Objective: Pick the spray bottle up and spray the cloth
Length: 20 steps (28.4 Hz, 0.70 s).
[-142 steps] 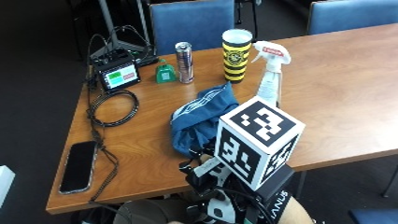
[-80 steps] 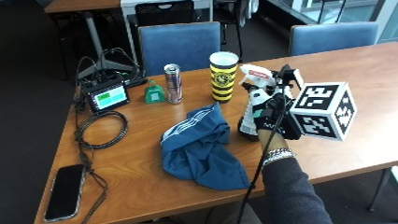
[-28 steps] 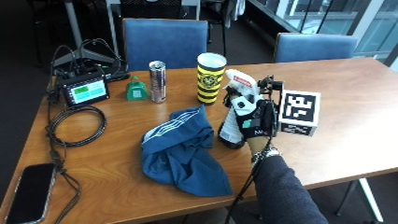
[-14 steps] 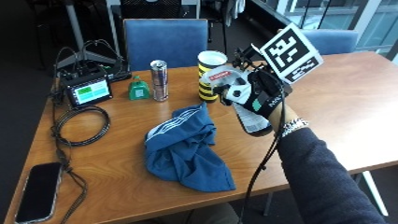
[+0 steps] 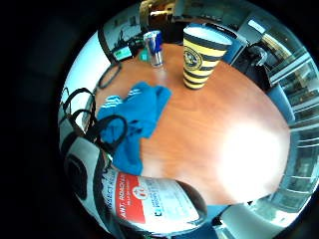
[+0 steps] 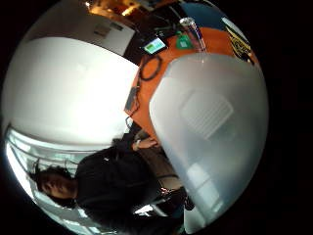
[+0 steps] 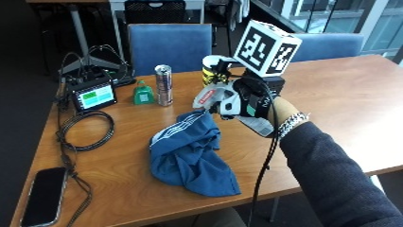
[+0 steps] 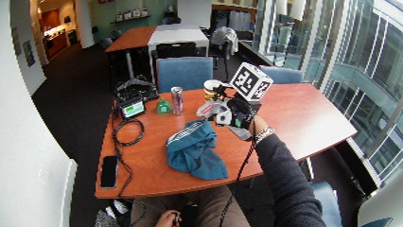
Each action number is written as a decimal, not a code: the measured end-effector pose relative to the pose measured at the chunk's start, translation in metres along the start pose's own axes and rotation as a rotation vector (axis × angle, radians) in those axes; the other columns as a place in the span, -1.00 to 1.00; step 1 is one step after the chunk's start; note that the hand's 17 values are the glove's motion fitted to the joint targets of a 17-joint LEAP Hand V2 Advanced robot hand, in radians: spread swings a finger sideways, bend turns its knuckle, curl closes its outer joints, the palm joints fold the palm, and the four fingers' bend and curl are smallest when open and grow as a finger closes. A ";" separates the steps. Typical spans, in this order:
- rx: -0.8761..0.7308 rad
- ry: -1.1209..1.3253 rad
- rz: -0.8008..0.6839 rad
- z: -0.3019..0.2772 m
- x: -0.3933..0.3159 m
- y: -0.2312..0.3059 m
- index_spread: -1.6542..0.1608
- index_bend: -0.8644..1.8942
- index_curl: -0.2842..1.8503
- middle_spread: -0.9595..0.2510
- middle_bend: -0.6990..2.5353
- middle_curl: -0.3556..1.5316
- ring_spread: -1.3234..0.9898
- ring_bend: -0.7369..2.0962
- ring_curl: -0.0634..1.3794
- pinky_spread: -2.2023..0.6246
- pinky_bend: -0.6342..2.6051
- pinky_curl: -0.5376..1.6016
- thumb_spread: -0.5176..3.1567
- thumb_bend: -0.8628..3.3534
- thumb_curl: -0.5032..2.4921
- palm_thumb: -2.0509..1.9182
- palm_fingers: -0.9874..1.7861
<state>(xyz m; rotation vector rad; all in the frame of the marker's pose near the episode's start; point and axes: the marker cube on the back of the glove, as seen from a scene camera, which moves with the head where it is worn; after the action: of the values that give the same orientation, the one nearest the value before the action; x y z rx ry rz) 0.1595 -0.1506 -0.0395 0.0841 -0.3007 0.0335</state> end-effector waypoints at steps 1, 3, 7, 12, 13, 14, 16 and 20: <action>-0.032 0.041 0.003 0.003 -0.001 -0.001 0.48 -0.23 -0.25 0.20 -0.22 -0.09 -0.04 -0.02 -0.30 0.33 -0.33 -0.14 -0.46 -0.61 -0.19 0.49 0.70; -0.095 0.126 0.010 0.007 -0.003 -0.004 0.48 -0.24 -0.25 0.20 -0.22 -0.09 -0.04 -0.02 -0.30 0.33 -0.33 -0.14 -0.46 -0.61 -0.19 0.49 0.71; -0.198 0.242 0.023 0.015 -0.008 -0.008 0.48 -0.24 -0.25 0.20 -0.22 -0.09 -0.04 -0.01 -0.30 0.33 -0.33 -0.14 -0.46 -0.61 -0.19 0.49 0.71; -0.308 0.358 0.041 0.029 -0.012 -0.008 0.48 -0.24 -0.24 0.20 -0.22 -0.09 -0.04 -0.01 -0.30 0.33 -0.33 -0.14 -0.46 -0.61 -0.18 0.49 0.71; -0.327 0.382 0.045 0.033 -0.013 -0.008 0.48 -0.24 -0.24 0.20 -0.22 -0.09 -0.04 -0.01 -0.30 0.33 -0.33 -0.14 -0.46 -0.61 -0.18 0.49 0.71; -0.346 0.404 0.048 0.037 -0.014 -0.007 0.48 -0.24 -0.24 0.20 -0.22 -0.09 -0.04 -0.01 -0.30 0.33 -0.33 -0.14 -0.46 -0.61 -0.18 0.49 0.71; -0.378 0.439 0.051 0.046 -0.015 -0.006 0.48 -0.24 -0.24 0.20 -0.22 -0.09 -0.04 -0.02 -0.30 0.33 -0.33 -0.14 -0.46 -0.61 -0.18 0.49 0.70; -0.427 0.473 0.045 0.065 -0.014 -0.002 0.48 -0.23 -0.24 0.20 -0.22 -0.10 -0.04 -0.02 -0.30 0.33 -0.33 -0.14 -0.46 -0.61 -0.18 0.49 0.71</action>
<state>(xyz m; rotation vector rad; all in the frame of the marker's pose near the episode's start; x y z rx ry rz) 0.1269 -0.1588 0.0181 -0.3513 0.1671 0.0322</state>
